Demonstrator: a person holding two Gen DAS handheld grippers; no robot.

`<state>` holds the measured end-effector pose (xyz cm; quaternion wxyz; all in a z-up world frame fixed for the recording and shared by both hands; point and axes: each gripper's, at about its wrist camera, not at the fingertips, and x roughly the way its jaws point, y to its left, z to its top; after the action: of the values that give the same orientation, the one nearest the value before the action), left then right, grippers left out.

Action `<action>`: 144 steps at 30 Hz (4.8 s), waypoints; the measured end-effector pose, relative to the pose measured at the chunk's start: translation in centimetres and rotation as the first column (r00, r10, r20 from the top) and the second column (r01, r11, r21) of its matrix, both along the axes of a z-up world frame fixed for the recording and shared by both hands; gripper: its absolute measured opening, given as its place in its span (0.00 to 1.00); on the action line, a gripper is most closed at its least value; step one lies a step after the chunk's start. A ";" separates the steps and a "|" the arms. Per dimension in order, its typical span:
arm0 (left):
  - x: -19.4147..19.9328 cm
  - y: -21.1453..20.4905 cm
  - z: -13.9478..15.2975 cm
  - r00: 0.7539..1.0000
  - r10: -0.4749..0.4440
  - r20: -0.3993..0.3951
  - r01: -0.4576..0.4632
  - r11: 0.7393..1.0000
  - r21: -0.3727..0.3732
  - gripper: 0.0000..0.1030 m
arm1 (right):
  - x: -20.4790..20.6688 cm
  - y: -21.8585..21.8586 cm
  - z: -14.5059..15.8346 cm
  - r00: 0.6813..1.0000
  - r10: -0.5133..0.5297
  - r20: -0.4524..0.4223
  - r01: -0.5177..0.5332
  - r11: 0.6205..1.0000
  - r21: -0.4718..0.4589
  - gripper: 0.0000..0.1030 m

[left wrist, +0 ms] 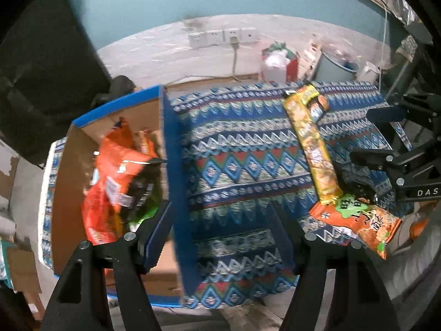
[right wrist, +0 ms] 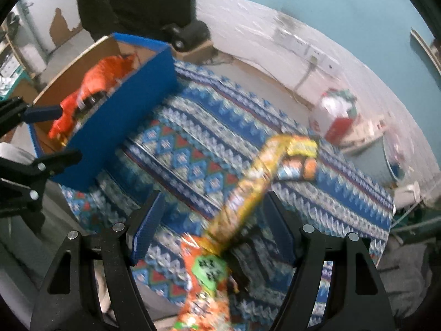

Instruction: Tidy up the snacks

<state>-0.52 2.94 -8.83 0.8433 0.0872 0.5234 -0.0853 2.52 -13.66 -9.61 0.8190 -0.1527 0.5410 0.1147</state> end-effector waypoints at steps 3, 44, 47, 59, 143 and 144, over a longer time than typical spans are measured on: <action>0.0 -1.6 -0.7 0.999 -0.035 -0.019 0.035 0.999 0.004 0.68 | -0.5 -2.2 -0.9 0.999 -0.032 -0.029 0.032 0.999 -0.004 0.72; 4.8 -9.7 -9.6 0.962 -0.132 -0.240 0.152 0.986 0.068 0.69 | 1.5 -11.9 -14.5 0.930 -0.183 -0.318 0.181 0.983 -0.037 0.67; 5.5 -10.0 -9.6 0.963 -0.119 -0.243 0.137 0.989 0.059 0.69 | 1.4 -12.5 -14.1 0.936 -0.195 -0.292 0.195 0.980 -0.028 0.61; 9.3 -12.9 -9.7 0.966 -0.086 -0.245 0.079 0.996 -0.038 0.77 | 1.7 -16.5 -9.4 0.943 -0.314 -0.112 0.318 0.948 0.020 0.61; 3.4 -2.7 2.3 0.985 0.052 0.163 -0.057 0.998 0.028 0.36 | 2.7 -2.6 3.1 0.981 -0.122 0.148 0.097 0.981 0.167 0.61; 3.3 -2.4 2.4 0.984 0.057 0.167 -0.062 0.998 0.026 0.36 | 2.8 -2.2 3.2 0.982 -0.116 0.150 0.090 0.981 0.169 0.61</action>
<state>2.75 0.51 -6.38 0.8848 0.0916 0.4547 -0.0445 5.33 -15.83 -6.39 0.8741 -0.0660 0.4701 0.1029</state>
